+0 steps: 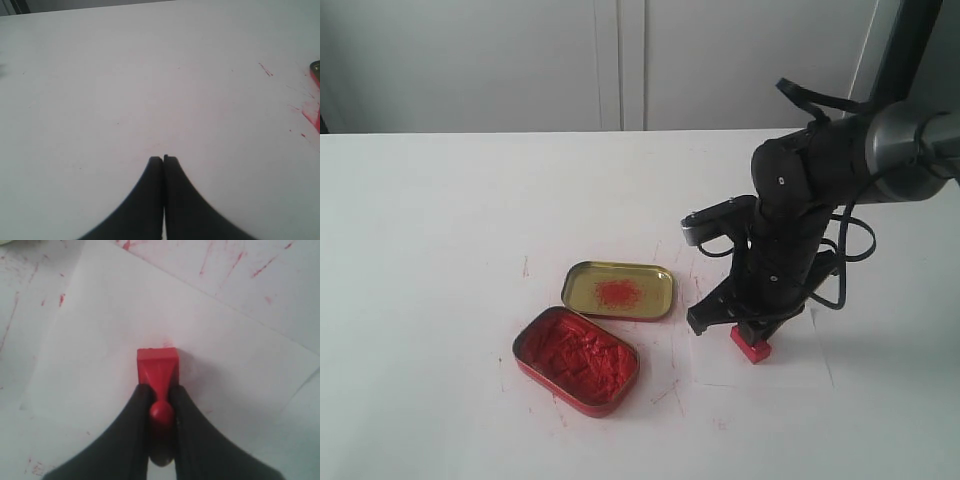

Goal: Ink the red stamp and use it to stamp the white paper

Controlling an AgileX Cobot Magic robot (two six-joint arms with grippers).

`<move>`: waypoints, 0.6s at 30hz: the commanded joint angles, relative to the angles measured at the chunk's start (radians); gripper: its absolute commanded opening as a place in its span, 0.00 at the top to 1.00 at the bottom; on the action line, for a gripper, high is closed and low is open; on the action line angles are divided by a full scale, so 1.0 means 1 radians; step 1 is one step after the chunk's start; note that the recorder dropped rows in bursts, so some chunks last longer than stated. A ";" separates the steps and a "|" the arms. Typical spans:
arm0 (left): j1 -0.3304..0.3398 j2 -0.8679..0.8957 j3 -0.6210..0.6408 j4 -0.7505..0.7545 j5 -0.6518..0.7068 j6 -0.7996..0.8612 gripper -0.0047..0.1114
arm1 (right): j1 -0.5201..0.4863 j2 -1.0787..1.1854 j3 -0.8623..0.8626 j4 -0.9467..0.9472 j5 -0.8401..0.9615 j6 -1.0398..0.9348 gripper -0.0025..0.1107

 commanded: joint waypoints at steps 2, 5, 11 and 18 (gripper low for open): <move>0.003 -0.004 0.003 -0.001 -0.004 -0.003 0.96 | -0.003 -0.005 0.025 -0.001 -0.069 -0.002 0.98; 0.003 -0.004 0.003 -0.001 -0.004 -0.003 0.96 | -0.003 -0.038 0.025 -0.001 -0.069 -0.002 0.98; 0.003 -0.004 0.003 -0.001 -0.004 -0.003 0.96 | -0.003 -0.079 0.025 -0.001 -0.069 -0.002 0.98; 0.003 -0.004 0.003 -0.001 -0.004 -0.003 0.96 | -0.014 -0.086 0.025 0.018 -0.071 -0.024 0.98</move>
